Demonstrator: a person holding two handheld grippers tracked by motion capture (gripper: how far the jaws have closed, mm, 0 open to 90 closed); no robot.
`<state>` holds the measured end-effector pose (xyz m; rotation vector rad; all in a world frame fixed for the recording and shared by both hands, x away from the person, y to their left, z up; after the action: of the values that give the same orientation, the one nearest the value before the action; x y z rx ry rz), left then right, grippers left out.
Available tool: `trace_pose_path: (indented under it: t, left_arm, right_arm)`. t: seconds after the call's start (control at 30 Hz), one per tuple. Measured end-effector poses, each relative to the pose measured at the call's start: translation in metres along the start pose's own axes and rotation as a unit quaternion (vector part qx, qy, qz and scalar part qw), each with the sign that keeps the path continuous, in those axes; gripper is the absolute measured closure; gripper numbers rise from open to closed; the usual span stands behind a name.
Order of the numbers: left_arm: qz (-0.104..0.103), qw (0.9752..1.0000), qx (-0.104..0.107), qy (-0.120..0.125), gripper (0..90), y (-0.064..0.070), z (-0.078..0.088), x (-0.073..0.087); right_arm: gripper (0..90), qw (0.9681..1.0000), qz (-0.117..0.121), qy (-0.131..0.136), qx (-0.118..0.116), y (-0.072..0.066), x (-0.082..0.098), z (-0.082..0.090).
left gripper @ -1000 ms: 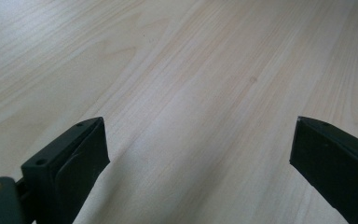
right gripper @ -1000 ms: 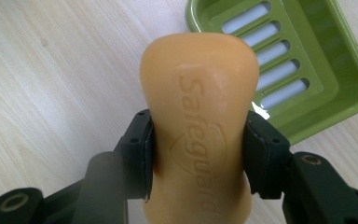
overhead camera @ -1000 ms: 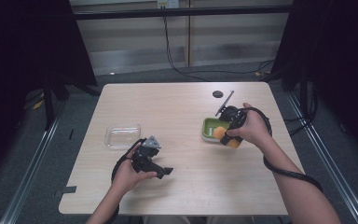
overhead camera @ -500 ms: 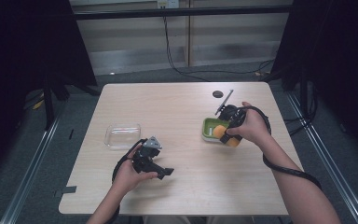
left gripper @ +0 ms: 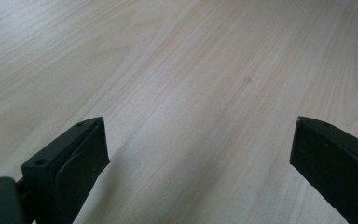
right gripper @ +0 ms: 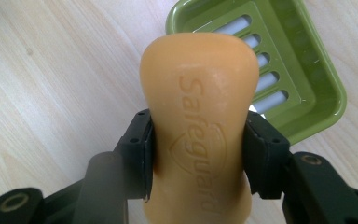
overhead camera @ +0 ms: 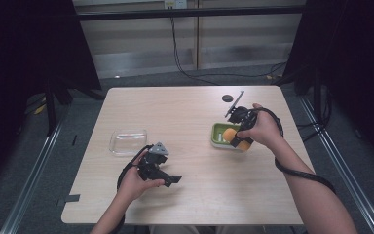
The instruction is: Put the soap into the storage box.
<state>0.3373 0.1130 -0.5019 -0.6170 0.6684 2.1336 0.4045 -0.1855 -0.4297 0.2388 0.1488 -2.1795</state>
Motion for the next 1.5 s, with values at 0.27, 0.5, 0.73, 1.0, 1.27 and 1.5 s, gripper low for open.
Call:
trace_pose_path:
  t: [0.27,0.5,0.73,1.0,1.27,1.5]
  left_arm:
    - [0.000,1.0000,0.003,0.000,3.9,0.000,0.001,0.000]
    - [0.002,1.0000,0.002,0.003,3.9,-0.001,0.001,-0.001]
    - [0.005,0.9999,-0.002,0.014,3.9,-0.002,0.003,-0.002]
    - [0.006,1.0000,-0.002,0.005,3.9,-0.002,0.004,-0.001]
    - [0.007,0.9999,0.000,0.013,3.9,-0.002,0.003,-0.001]
    - [0.006,0.9999,0.002,0.012,3.9,0.000,0.000,-0.001]
  right_arm:
    - [50.9,1.0000,0.004,-0.002,0.001,0.003,-0.004,0.002]
    - [50.9,0.9999,0.010,0.001,-0.003,0.005,-0.006,0.004]
    - [51.0,0.9999,0.010,0.000,-0.003,0.008,-0.006,0.002]
    - [50.9,0.9998,0.016,-0.006,0.006,0.013,-0.006,0.001]
    - [51.0,0.9996,0.027,-0.005,0.001,0.017,-0.007,-0.001]
    - [50.9,0.9995,0.030,-0.006,-0.001,0.019,-0.008,-0.003]
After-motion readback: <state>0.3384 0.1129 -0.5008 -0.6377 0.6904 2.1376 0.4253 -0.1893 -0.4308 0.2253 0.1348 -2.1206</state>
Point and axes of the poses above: each handheld gripper's, and its own axes: z roughly backward along the jaws, x roughly out of its underside, y roughly to its right, the point moved 3 cm from there along -z, roughly forward along the jaws, and after that the axes turned 7 degrees about z, right-handed, at the moved point
